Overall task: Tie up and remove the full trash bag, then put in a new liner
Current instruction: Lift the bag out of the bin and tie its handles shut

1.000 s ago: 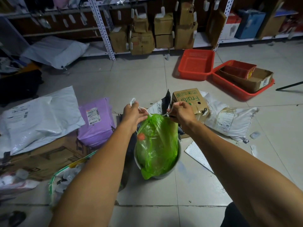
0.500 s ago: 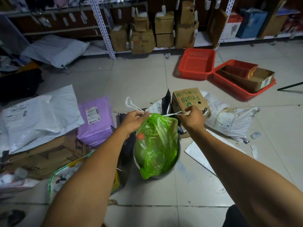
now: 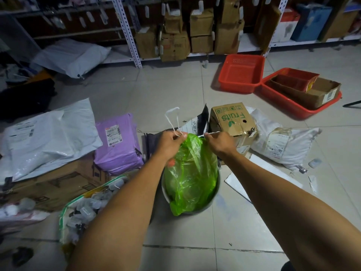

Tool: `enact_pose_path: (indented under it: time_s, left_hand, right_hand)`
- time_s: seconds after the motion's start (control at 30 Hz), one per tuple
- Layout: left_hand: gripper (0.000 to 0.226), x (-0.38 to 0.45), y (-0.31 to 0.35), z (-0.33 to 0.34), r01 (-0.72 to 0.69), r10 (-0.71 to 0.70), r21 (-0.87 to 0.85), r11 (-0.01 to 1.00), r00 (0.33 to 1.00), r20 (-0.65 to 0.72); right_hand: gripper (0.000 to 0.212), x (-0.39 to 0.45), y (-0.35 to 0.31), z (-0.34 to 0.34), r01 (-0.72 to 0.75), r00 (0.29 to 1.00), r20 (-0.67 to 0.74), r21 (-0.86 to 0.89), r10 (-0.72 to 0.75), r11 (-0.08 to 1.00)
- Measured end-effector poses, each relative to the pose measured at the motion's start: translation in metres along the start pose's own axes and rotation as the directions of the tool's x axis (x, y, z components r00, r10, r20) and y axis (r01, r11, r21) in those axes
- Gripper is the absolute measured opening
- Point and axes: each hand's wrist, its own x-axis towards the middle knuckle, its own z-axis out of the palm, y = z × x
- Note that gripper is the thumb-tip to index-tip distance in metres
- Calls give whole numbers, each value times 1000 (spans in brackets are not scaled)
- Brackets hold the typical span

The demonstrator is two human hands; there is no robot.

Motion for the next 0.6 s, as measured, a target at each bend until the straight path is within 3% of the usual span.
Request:
enact_pose_path:
  time_s: [0.1,0.2,0.33,0.47,0.6]
  left_hand:
    - [17,-1,-1,-2,16,-16,-32,999,1000,-4]
    - [16,-4,0,-7,33,-27,-111,993,998,62]
    - [16,-7,1,-15,46,-19,-246,968,993,113]
    - [8,-4,0,-11,90,-98,-312,946,995,-12]
    - [7,-2,4,11,99,-157,-398,912,980,-118]
  right_hand:
    - [57,6,-7,6,-2,999,54,-11,3,1000]
    - [38,9,-16,15,-75,991,122,187,52,980]
    - [15,7,-26,22,-181,978,174,457,112,871]
    - [22,4,-23,20,-197,978,173,568,118,799]
    - [24,0,-20,15,-170,981,168,541,91,824]
